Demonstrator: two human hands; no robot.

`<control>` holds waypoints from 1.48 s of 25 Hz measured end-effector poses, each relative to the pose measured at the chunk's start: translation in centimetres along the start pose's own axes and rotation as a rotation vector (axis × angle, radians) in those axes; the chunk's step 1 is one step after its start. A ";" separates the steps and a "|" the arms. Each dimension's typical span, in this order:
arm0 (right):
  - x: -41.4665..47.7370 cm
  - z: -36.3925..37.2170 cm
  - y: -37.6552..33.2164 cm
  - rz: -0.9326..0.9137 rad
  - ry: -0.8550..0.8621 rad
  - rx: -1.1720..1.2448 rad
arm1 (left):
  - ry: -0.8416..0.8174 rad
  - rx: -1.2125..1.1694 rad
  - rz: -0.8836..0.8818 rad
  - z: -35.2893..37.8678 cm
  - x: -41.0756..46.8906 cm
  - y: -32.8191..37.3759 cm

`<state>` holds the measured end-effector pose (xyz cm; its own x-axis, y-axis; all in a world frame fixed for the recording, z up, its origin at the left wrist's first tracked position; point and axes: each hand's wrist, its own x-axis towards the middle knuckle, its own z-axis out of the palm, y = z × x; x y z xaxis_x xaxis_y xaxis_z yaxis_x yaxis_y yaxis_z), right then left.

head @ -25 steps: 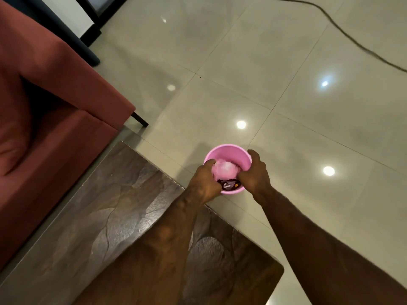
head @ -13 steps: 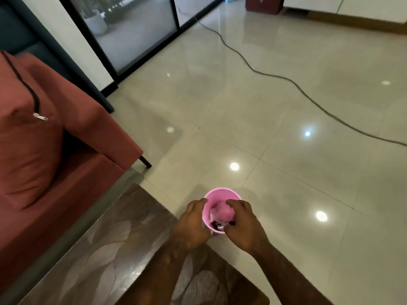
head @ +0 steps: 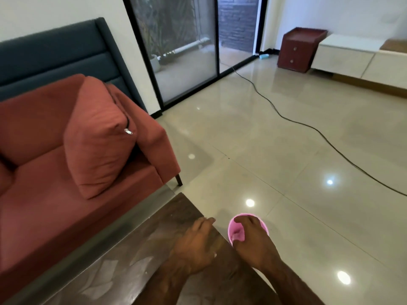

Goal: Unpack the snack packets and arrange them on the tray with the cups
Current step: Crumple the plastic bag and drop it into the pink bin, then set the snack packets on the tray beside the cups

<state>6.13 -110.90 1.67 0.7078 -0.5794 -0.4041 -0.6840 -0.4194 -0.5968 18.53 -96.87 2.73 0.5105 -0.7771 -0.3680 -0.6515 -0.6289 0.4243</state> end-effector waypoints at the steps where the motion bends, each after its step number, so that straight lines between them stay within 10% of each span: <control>1: -0.6 0.7 -1.2 -0.013 0.001 -0.006 | 0.008 0.002 -0.011 -0.4 -1.3 -1.3; 21: -22.9 37.6 -29.0 -0.576 -0.582 -0.304 | 0.278 -0.275 -0.738 4.0 -47.1 -33.9; 37: -38.0 58.6 -31.9 -0.848 -1.029 -0.670 | 0.488 -0.669 -1.260 20.5 -68.5 -40.5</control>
<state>11.36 -34.55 -4.60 0.5418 0.6097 -0.5785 0.2345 -0.7706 -0.5926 -1.54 -17.70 -6.26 0.7437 0.4172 -0.5223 0.6428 -0.6608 0.3874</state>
